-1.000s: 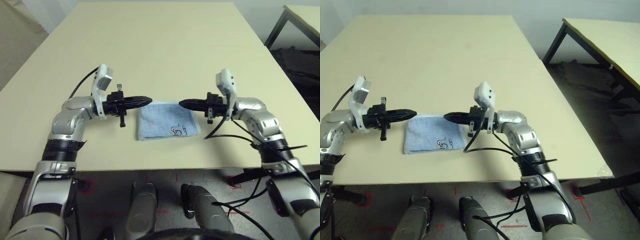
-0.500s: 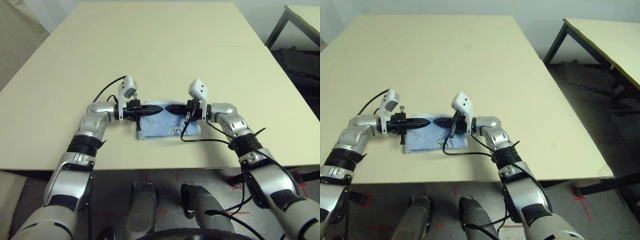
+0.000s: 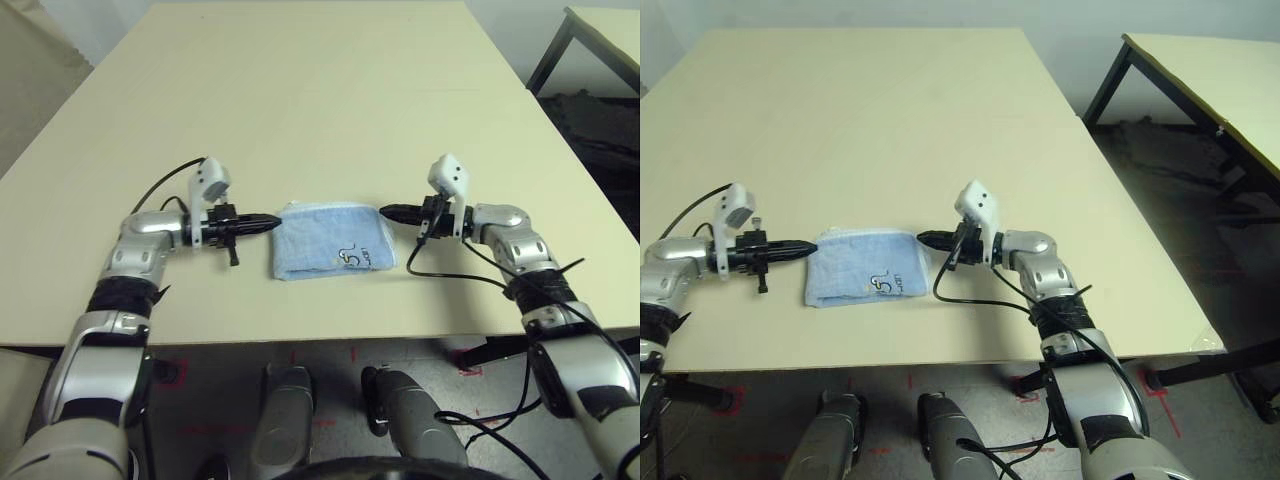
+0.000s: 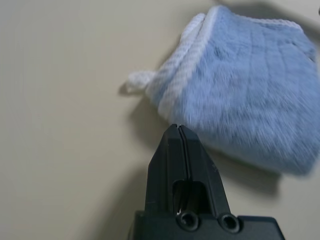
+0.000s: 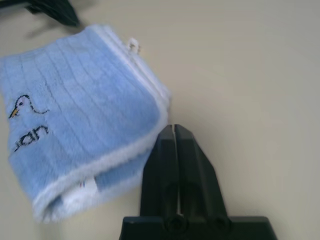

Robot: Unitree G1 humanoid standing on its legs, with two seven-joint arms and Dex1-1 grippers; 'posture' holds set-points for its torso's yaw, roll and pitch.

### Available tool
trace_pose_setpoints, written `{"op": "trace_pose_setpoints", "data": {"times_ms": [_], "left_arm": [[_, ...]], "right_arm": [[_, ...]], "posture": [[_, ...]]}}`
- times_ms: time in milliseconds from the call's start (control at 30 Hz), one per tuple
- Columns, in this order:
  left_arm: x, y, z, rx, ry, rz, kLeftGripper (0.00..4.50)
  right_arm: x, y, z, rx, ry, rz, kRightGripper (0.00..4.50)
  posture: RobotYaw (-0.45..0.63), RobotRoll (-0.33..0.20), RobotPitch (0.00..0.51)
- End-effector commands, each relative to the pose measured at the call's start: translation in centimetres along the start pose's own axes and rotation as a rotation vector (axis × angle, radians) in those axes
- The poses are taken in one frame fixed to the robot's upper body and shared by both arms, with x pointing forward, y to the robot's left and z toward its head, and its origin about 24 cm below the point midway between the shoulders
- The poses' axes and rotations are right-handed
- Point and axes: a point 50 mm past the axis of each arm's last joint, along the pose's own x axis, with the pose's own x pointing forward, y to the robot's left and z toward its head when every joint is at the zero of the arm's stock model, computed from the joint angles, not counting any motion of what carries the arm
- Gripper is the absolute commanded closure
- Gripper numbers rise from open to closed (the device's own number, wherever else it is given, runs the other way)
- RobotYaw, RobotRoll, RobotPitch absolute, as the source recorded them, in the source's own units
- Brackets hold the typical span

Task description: Fold the towel and set it aside.

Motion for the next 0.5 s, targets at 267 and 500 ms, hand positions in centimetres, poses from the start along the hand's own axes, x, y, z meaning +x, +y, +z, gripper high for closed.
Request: {"op": "trace_pose_setpoints", "data": {"times_ms": [267,500], "left_arm": [[-3.5,-1.4,2.7,0.095,-0.022,-0.087,1.98],[-3.5,-1.9,3.0,0.133,-0.014,-0.108,0.01]], "right_arm": [[-5.9,1.4,-1.5,0.525,0.278,-0.077,0.73],[-6.6,2.0,-0.4,0.841,0.280,-0.035,0.00]], "posture": [[0.04,0.000,0.176],[0.04,0.000,0.175]]}}
